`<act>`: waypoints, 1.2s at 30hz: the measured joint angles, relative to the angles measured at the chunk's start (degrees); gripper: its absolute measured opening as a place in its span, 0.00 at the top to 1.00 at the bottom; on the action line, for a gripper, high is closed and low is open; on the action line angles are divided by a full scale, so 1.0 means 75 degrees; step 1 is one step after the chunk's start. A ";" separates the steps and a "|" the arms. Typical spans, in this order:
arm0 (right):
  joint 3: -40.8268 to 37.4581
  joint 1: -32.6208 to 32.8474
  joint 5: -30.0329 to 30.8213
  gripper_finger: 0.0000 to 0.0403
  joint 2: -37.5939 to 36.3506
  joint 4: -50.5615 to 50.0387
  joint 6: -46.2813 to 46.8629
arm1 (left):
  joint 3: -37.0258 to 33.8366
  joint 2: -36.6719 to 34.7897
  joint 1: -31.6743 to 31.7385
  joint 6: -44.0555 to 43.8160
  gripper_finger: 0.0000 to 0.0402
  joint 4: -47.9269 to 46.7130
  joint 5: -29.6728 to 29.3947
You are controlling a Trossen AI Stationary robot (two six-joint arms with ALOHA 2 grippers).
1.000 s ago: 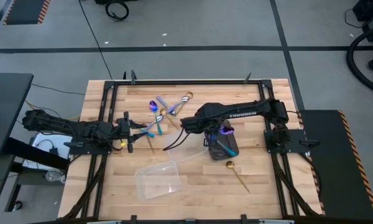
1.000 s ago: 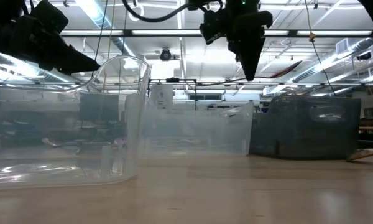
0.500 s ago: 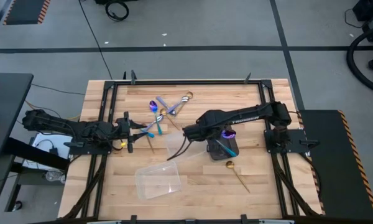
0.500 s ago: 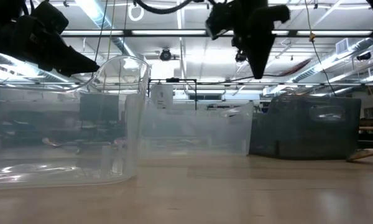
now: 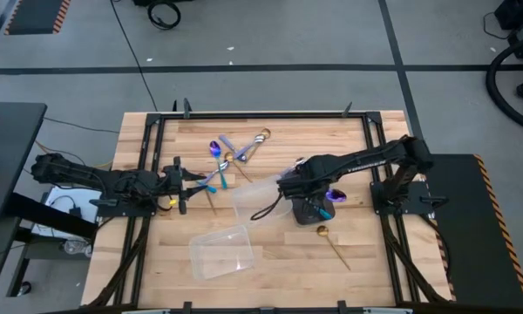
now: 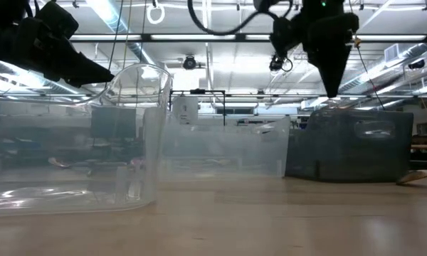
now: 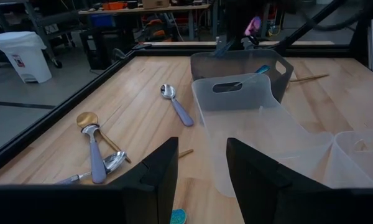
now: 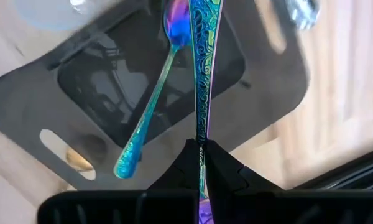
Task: Sort silverware by color (type)
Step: Put the violet spoon into the black bin
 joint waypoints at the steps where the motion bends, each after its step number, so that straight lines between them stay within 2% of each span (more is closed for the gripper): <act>1: -0.0214 -0.0004 -0.0107 0.97 -0.0072 0.0165 0.0222 | 0.0003 0.0000 0.0000 0.0000 0.64 -0.0001 0.0000; 7: -0.1085 0.0004 -0.0315 0.97 -0.0240 0.1086 0.1045 | 0.0003 0.0001 0.0001 0.0001 0.64 0.0001 0.0000; 18: -0.1433 -0.0121 -0.0053 0.97 -0.0221 0.1952 0.2109 | 0.0000 0.0000 0.0000 0.0012 0.64 -0.0005 0.0000; 32: -0.2114 -0.0213 -0.0280 0.96 -0.0214 0.2688 0.2354 | 0.0003 0.0000 0.0001 0.0015 0.64 -0.0014 0.0000; 36: -0.2223 -0.0214 -0.0286 0.93 -0.0214 0.2765 0.2488 | 0.0002 0.0000 0.0002 0.0014 0.64 -0.0014 0.0000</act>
